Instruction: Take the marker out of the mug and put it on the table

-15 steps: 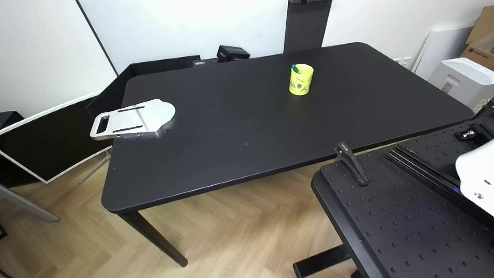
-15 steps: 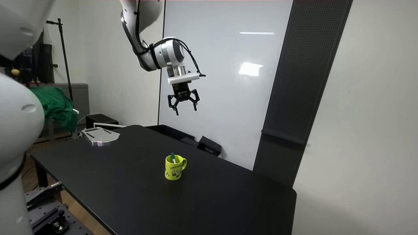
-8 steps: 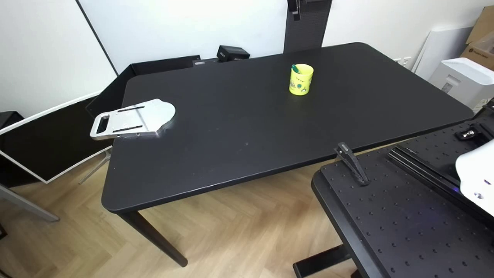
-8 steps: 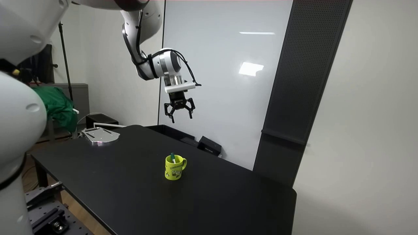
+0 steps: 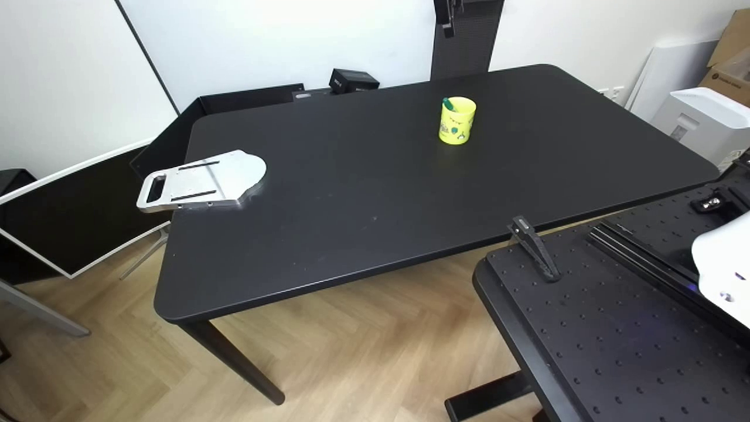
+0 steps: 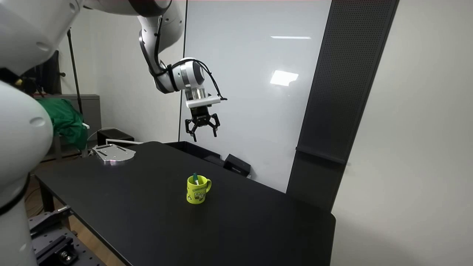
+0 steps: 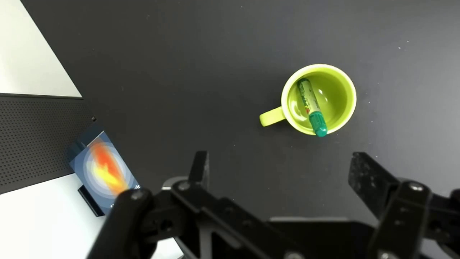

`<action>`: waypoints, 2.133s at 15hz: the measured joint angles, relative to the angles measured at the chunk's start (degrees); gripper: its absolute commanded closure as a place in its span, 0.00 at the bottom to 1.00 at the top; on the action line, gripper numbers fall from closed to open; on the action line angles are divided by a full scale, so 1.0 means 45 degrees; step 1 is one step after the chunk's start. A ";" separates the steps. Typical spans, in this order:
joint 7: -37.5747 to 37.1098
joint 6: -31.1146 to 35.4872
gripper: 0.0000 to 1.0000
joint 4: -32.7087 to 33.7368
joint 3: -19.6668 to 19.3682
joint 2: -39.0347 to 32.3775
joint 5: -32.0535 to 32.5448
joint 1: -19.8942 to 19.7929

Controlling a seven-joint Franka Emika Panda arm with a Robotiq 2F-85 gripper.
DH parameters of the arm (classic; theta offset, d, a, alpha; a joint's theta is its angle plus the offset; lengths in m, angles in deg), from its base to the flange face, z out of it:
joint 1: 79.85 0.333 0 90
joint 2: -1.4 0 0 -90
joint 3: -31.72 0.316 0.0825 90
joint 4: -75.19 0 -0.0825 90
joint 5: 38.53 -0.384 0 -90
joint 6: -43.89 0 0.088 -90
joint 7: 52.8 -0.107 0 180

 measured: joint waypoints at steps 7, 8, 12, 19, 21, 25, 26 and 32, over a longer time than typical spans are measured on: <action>0.0001 0.0002 0.00 -0.0022 0.0057 -0.0212 -0.0006 0.0007; 0.0001 0.0003 0.00 -0.0023 0.0087 -0.0328 -0.0009 0.0008; 0.0000 0.0028 0.00 -0.0016 0.0132 -0.0860 -0.0012 0.0063; 0.0000 0.0475 0.00 0.0114 0.0139 -0.1751 -0.0009 0.0250; 0.0001 0.0518 0.00 0.0248 0.0139 -0.1987 -0.0008 0.0320; 0.0005 0.0525 0.00 0.0653 0.0138 -0.2519 -0.0008 0.0428; 0.0007 0.0524 0.00 0.0759 0.0138 -0.2655 -0.0008 0.0444; 0.0014 0.0522 0.00 0.1272 0.0127 -0.3370 -0.0009 0.0457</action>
